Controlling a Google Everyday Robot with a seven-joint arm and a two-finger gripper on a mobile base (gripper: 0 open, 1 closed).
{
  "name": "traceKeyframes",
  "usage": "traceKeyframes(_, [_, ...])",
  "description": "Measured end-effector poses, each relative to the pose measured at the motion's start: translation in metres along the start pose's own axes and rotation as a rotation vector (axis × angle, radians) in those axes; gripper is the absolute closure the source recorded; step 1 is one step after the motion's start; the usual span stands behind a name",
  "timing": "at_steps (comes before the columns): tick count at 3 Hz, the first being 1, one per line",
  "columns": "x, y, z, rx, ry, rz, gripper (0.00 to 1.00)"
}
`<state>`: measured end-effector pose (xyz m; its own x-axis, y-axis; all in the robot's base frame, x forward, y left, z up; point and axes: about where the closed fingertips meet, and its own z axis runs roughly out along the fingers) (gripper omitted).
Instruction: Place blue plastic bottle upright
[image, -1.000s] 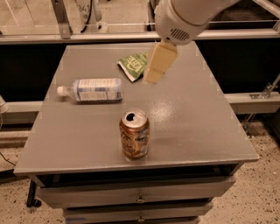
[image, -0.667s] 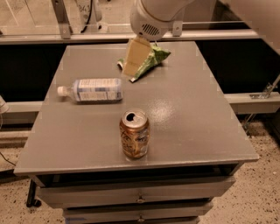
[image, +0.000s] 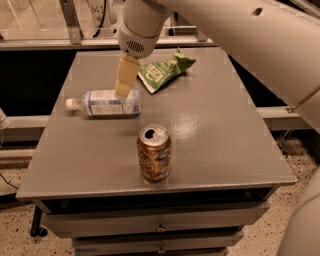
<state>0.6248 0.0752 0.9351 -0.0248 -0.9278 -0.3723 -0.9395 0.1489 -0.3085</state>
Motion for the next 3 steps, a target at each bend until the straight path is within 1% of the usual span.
traceKeyframes(1, [-0.013, 0.02, 0.025, -0.067, 0.028, 0.008, 0.0])
traceKeyframes(2, [-0.028, 0.038, 0.043, -0.109, 0.031, 0.003, 0.0])
traceKeyframes(3, [-0.044, 0.054, 0.063, -0.13, 0.035, -0.024, 0.0])
